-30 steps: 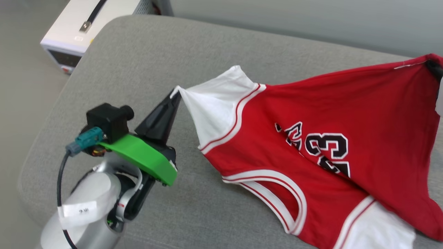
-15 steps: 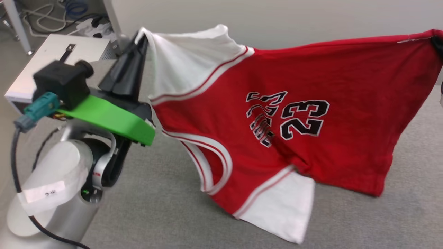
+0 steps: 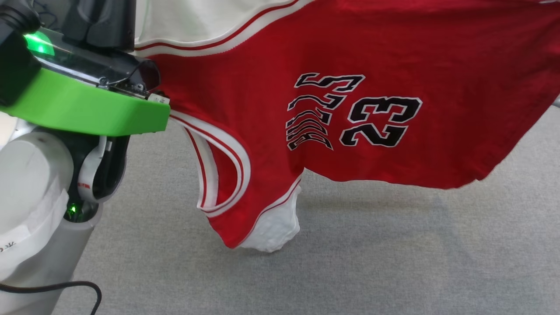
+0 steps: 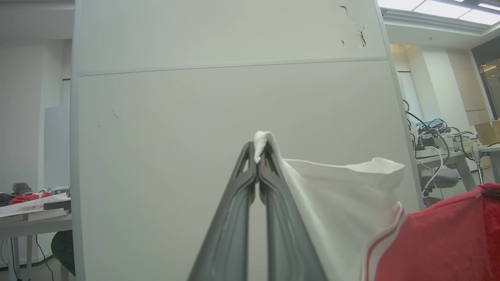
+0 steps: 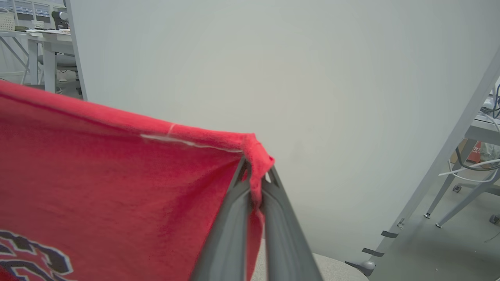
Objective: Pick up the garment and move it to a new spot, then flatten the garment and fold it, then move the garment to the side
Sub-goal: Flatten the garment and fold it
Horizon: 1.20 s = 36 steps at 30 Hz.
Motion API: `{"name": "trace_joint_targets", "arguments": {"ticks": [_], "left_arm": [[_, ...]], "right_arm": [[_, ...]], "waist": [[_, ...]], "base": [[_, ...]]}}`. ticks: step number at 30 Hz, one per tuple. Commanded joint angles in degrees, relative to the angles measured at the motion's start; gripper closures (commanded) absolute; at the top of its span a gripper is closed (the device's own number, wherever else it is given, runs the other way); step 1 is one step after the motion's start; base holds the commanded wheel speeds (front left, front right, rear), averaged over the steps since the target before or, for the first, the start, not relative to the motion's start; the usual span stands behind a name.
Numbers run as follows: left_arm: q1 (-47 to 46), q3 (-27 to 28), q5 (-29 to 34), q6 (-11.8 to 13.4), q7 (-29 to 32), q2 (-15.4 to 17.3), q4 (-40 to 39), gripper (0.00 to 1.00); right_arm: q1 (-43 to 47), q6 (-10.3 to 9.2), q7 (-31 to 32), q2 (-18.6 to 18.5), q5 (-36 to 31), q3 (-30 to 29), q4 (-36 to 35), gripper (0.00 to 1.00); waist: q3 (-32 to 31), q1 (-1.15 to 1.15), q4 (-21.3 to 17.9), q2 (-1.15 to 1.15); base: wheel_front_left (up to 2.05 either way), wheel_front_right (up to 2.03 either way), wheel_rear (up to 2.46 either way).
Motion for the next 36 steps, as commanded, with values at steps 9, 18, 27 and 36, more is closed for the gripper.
{"name": "trace_joint_targets", "arguments": {"ticks": [9, 18, 27, 36], "left_arm": [[-5.07, 0.97, 1.53, -0.08, 3.63, 3.74, -3.02, 1.00], [-16.70, 1.14, 2.12, -5.60, 7.59, 7.49, 0.84, 1.00], [-34.51, 1.78, 3.39, -12.84, 7.95, 9.28, 11.88, 1.00], [-57.13, -0.94, 8.79, -17.64, 3.59, 6.94, 31.18, 1.00]], "right_arm": [[0.54, -0.05, -0.35, 2.29, -3.35, -3.97, -5.28, 1.00], [-8.52, -0.05, -2.31, 2.64, -7.70, -4.48, -4.37, 1.00], [-24.92, -0.05, -6.53, 4.65, -10.62, -1.92, 3.75, 1.00], [-46.37, -0.05, -15.07, 9.38, -16.15, 3.30, 20.51, 1.00]], "waist": [[6.49, 0.00, -1.20, 0.00], [16.06, 0.00, -1.53, 0.00], [28.29, 0.00, -2.59, 0.00], [38.44, 0.00, -4.24, 0.00]], "base": [[0.00, 0.00, 0.00], [0.00, 0.00, 0.00], [0.00, 0.00, 0.00], [0.00, 0.00, 0.00]]}}
